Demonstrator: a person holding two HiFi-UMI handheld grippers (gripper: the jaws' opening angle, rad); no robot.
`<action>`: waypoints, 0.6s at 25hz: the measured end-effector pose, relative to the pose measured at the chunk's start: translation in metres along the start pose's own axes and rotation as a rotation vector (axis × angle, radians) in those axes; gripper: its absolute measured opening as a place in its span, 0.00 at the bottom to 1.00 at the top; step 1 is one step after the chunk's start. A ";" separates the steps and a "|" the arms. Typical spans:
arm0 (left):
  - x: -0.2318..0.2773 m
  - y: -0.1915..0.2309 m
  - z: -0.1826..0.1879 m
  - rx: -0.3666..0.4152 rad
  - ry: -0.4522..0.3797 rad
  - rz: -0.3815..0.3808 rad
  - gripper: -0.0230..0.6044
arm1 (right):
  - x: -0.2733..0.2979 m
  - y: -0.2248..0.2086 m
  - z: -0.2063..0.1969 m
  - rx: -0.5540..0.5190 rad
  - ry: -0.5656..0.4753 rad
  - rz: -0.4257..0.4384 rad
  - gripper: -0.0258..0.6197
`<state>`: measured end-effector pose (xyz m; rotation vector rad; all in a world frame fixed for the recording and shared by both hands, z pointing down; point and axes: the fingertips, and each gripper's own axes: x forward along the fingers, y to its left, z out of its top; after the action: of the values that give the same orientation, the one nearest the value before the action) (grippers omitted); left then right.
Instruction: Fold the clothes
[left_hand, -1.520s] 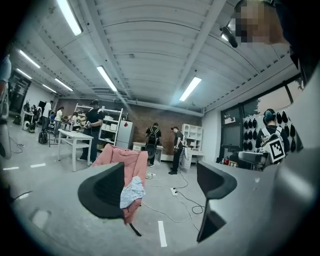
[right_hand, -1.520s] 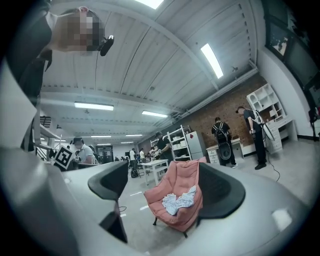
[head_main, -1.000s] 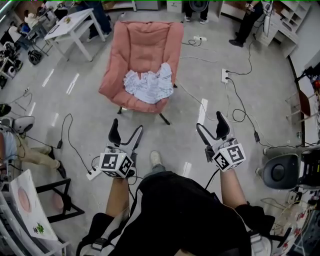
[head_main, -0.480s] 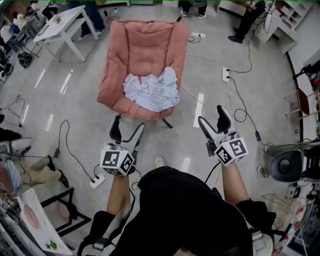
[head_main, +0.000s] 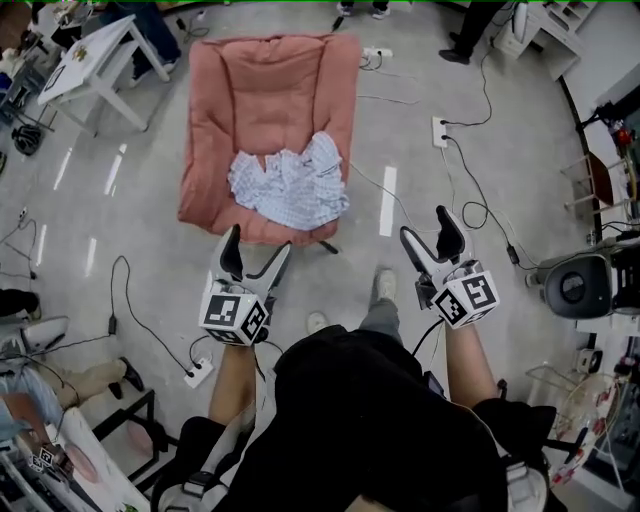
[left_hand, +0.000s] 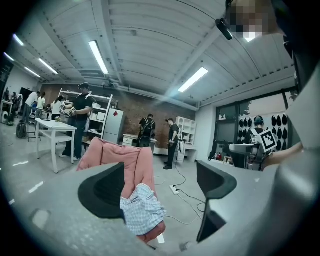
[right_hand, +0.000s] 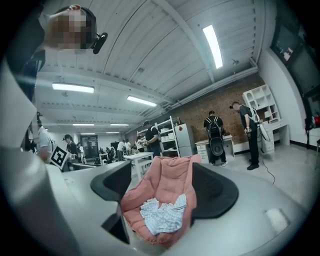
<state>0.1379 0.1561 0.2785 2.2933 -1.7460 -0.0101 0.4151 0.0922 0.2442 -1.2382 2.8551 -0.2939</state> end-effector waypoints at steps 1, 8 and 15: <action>0.011 -0.001 0.000 0.001 0.004 0.000 0.75 | 0.004 -0.011 0.000 0.004 0.001 -0.005 0.62; 0.100 -0.002 -0.008 -0.013 0.025 0.053 0.74 | 0.057 -0.094 -0.004 0.014 0.028 0.033 0.59; 0.198 -0.010 0.007 -0.015 0.012 0.137 0.74 | 0.143 -0.181 0.020 -0.031 0.053 0.154 0.54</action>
<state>0.2013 -0.0309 0.2990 2.1538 -1.8863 0.0166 0.4499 -0.1357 0.2650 -1.0217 2.9899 -0.2836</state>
